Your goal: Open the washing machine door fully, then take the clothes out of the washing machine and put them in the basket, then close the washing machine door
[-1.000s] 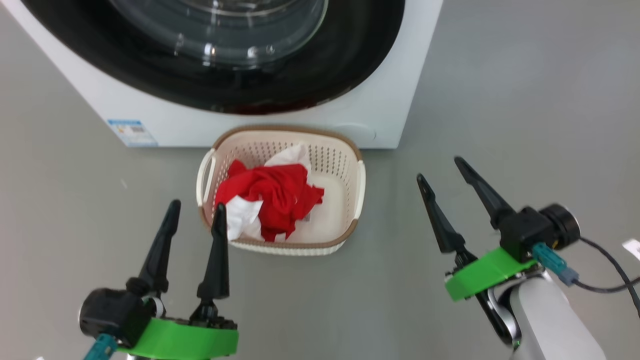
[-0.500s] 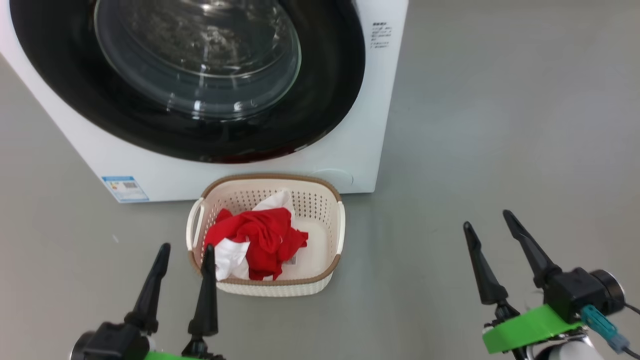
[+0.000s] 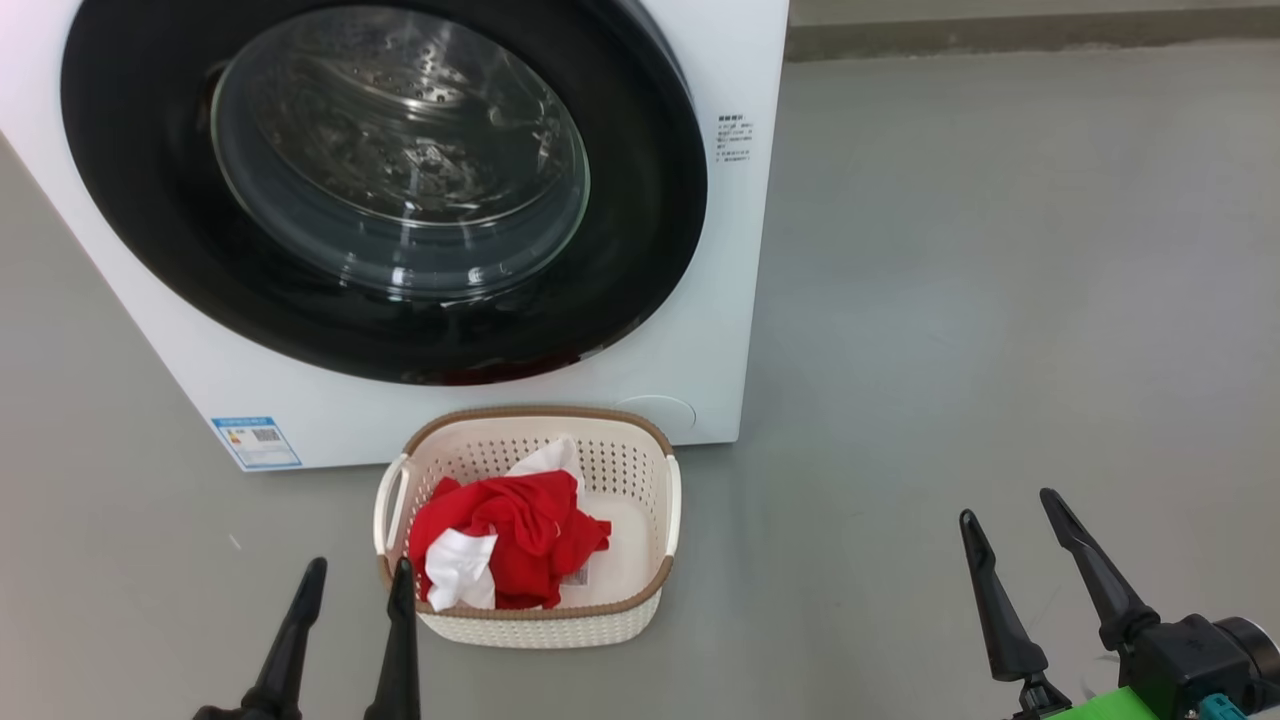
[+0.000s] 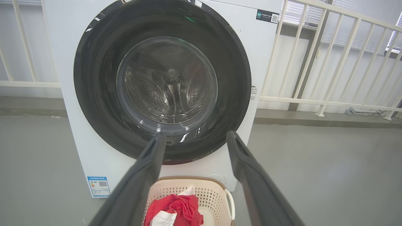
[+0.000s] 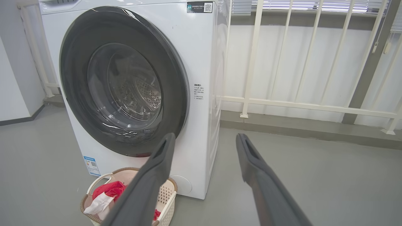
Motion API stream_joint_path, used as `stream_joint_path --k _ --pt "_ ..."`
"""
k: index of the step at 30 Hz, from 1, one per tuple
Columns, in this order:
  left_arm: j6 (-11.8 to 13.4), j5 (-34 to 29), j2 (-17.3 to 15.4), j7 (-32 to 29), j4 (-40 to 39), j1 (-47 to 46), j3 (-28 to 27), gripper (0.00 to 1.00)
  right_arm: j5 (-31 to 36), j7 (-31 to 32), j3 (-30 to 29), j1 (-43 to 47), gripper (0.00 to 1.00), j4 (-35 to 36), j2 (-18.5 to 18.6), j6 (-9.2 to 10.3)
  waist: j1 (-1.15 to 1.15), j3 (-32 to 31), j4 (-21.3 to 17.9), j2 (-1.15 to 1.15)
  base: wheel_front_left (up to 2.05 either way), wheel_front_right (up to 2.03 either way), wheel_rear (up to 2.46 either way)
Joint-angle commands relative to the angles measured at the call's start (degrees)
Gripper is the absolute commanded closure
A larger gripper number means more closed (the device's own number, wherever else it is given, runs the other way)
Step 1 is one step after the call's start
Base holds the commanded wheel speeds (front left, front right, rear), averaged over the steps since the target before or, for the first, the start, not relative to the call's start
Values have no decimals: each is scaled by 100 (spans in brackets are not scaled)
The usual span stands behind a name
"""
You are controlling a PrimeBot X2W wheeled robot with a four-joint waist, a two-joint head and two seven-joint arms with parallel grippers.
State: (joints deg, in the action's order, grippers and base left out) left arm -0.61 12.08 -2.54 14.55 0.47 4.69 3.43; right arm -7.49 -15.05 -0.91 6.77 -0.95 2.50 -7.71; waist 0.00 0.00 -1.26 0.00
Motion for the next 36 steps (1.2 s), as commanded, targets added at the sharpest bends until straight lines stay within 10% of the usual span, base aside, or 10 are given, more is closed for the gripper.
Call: stream_joint_path --k 1,24,25,36 --pt "-29 33 -33 45 -162 -54 -203 0 -22 5 120 -54 0 206 38 22 0 -74 1 0 0 0 0" --pt "34 -98 -33 45 -188 62 -256 0 -66 5 98 108 0 283 38 22 0 -143 36 0 0 0 0" --pt "13 -46 4 -13 62 143 -34 100 -21 -1 -6 170 100 31 -55 -1 0 -144 38 0 0 0 0" --pt "-32 527 -1 -160 327 83 -32 100 -638 105 15 147 100 -226 -54 0 9 -145 44 0 0 0 0"
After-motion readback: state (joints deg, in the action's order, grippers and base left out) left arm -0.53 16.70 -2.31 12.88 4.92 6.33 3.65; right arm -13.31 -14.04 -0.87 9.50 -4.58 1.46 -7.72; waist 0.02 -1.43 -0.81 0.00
